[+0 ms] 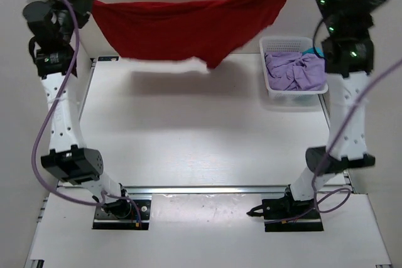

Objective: Fold and stack the t-shirts
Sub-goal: Flatten out the tshirt

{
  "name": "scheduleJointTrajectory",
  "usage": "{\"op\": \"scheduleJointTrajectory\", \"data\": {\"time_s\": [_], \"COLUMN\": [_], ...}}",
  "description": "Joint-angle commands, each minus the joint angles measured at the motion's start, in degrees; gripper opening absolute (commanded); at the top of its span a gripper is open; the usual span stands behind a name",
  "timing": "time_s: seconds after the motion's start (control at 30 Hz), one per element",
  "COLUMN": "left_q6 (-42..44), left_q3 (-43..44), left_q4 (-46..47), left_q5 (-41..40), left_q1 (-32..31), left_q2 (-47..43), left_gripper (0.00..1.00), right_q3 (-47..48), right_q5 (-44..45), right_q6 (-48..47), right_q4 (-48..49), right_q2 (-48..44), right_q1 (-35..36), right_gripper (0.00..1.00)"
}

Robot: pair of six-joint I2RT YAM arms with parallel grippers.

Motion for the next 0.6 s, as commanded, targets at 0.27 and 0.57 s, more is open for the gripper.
{"op": "scheduleJointTrajectory", "data": {"time_s": [0.27,0.57], "left_q6": [2.1,-0.9], "left_q3": [-28.1,-47.3], "left_q4": [7.5,14.0], "left_q5": [-0.9,4.6], "left_q1": [0.7,-0.2], "left_q2": [-15.3,-23.4], "left_gripper": [0.00,0.00], "right_q3": [-38.9,-63.0], "right_q5": [2.1,5.4], "right_q6": [-1.4,-1.2], "right_q4": [1.9,1.8], "right_q2": [-19.6,-33.3], "right_q1": [-1.1,-1.3], "right_gripper": [0.00,0.00]}}
